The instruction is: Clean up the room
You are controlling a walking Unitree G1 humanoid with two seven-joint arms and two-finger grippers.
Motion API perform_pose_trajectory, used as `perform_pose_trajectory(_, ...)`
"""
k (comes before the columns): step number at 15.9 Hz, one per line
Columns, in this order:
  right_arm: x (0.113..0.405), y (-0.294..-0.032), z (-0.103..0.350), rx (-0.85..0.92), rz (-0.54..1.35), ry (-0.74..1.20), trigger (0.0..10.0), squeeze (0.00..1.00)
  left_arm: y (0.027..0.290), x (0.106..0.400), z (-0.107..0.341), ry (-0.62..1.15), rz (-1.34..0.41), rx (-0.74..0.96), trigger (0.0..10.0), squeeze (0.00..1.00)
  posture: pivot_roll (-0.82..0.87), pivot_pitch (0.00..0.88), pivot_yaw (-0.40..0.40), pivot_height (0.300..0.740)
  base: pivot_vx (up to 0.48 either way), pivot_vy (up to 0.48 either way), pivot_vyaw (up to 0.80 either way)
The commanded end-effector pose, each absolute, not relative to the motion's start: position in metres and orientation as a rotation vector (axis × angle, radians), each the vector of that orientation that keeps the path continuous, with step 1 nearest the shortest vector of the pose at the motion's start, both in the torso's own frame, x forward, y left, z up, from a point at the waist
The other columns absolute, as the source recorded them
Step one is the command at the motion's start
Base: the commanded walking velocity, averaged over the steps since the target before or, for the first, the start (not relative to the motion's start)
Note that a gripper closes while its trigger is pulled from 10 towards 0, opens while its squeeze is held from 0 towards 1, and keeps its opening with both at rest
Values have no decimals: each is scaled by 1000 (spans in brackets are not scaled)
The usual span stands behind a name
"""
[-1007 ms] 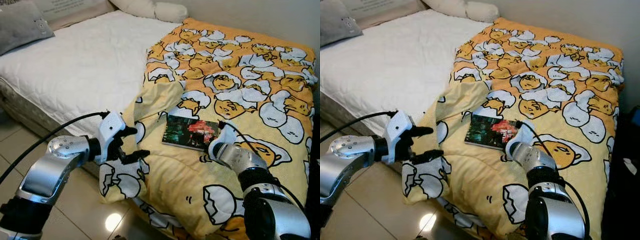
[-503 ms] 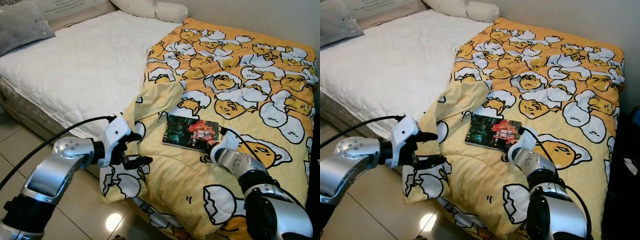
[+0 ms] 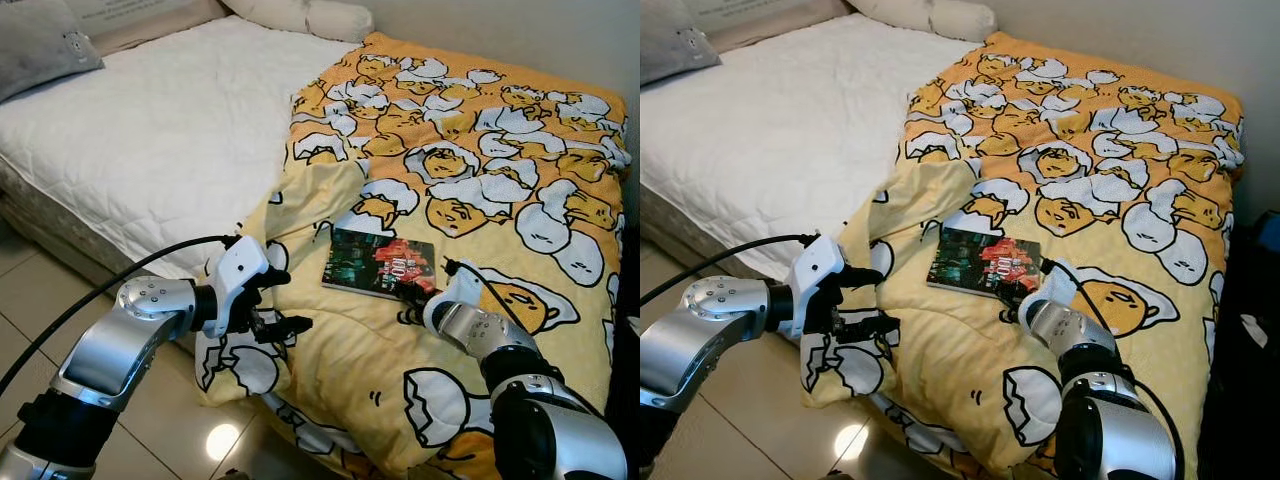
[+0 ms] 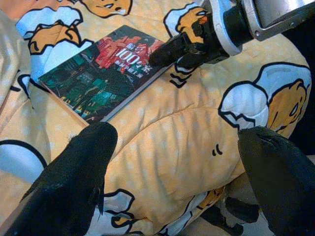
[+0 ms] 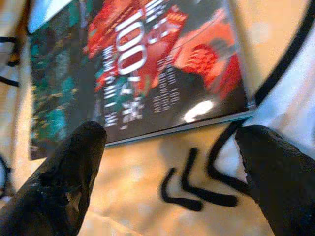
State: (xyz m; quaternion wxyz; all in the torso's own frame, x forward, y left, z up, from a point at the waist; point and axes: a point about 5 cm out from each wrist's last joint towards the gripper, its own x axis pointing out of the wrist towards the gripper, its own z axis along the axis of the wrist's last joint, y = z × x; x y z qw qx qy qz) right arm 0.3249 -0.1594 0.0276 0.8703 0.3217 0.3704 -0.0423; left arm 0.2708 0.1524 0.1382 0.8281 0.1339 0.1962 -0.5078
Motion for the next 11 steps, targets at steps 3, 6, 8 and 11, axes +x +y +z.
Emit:
perform_pose_trajectory(3, 331, -151, 33, 796, -92, 734, 10000, 1000, 154, 273, 141, 415, -1078, 304, 10000, 1000, -111, 22, -38, 740, 0, 0, 0)
perform_pose_trajectory(6, 331, -152, 30, 835, -123, 702, 10000, 0, 154, 274, 142, 415, -1077, 306, 10000, 1000, -104, 24, -38, 740, 0, 0, 0)
perform_pose_trajectory(8, 330, -150, 28, 858, -118, 690, 10000, 0, 154, 274, 141, 420, -1076, 308, 10000, 1000, -98, 32, -33, 740, 0, 0, 0)
perform_pose_trajectory(11, 323, -146, 19, 880, -139, 705, 10000, 0, 155, 273, 141, 430, -1075, 310, 10000, 1000, -84, 59, -25, 740, 0, 0, 0)
